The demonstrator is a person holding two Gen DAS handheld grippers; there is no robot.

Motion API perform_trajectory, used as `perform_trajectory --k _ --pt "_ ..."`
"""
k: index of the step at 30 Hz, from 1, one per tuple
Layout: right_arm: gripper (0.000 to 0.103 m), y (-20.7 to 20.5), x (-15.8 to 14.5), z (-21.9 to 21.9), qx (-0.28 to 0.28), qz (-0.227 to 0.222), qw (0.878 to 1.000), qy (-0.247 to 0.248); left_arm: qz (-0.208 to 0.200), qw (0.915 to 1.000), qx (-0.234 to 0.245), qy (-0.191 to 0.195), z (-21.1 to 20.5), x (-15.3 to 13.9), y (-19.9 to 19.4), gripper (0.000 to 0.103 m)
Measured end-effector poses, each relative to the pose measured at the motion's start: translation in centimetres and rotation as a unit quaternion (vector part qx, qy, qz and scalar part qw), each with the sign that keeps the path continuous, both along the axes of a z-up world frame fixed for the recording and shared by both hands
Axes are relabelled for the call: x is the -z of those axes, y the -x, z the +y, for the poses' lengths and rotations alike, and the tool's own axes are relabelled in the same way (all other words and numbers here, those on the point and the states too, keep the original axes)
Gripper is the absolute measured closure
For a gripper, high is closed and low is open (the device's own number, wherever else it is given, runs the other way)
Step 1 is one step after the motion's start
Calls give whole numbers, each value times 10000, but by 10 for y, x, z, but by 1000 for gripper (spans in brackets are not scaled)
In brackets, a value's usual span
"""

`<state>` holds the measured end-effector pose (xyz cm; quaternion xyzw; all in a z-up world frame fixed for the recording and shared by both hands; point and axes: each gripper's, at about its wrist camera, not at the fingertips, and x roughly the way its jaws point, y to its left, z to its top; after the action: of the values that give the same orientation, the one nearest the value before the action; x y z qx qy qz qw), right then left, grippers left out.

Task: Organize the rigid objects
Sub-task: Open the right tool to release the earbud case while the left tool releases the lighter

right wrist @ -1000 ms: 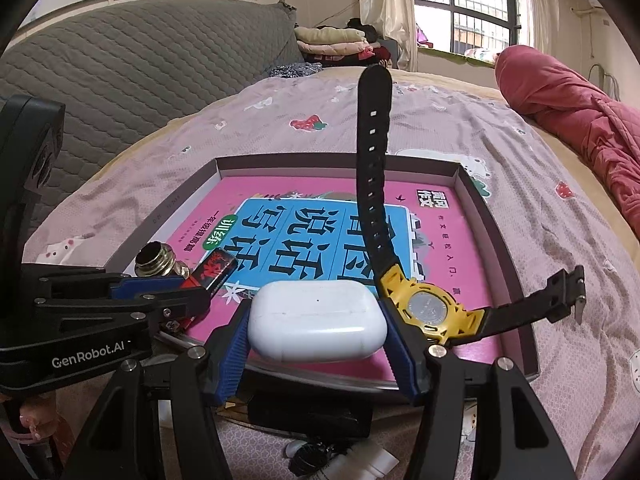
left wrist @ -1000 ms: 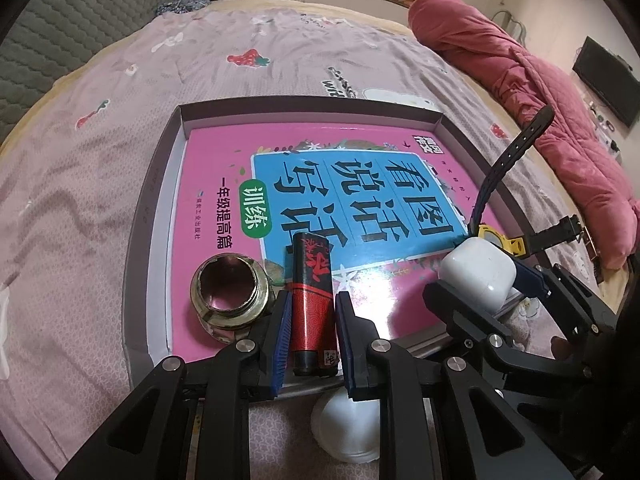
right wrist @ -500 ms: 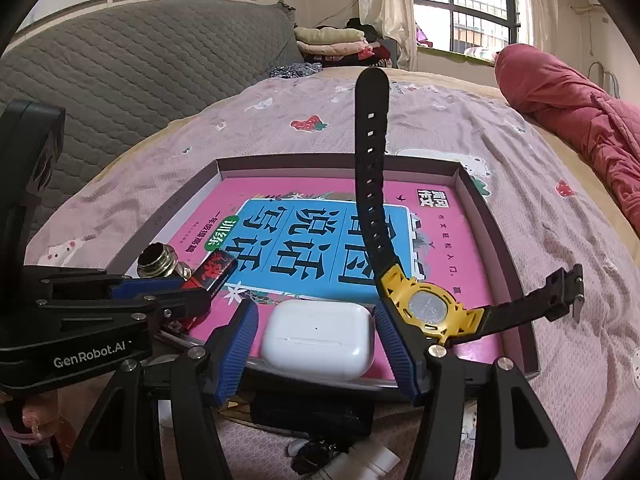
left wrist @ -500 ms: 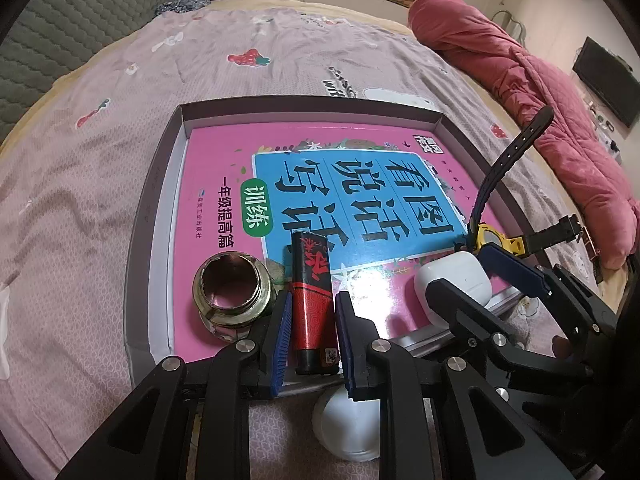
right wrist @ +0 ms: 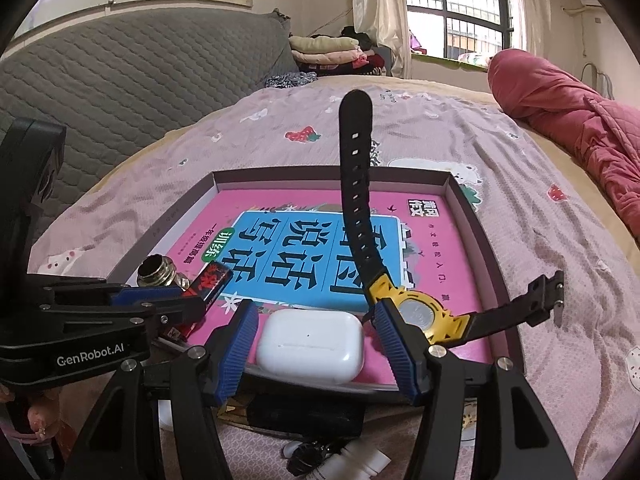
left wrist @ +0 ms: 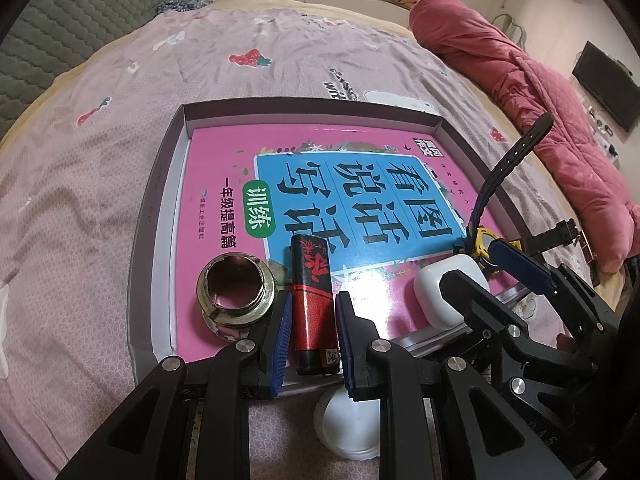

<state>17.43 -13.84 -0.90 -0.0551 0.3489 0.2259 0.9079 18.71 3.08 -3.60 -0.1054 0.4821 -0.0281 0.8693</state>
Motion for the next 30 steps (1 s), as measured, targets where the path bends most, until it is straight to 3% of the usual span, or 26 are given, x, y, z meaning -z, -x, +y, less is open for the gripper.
perform_trajectory --k 9,15,20,30 --pt "42 1 -7 -4 91 -168 9998 -70 -212 9997 43 -89 -1 -9 3 79" --pt "42 3 -13 -8 143 -338 9992 -158 -320 9994 81 -129 -1 -15 6 70" --pt "42 3 -20 -16 191 -409 9984 -326 -326 9994 52 -110 2 -17 7 55" --pt "42 4 -27 -25 286 -587 9973 -329 -635 9979 102 -86 7 -29 12 47"
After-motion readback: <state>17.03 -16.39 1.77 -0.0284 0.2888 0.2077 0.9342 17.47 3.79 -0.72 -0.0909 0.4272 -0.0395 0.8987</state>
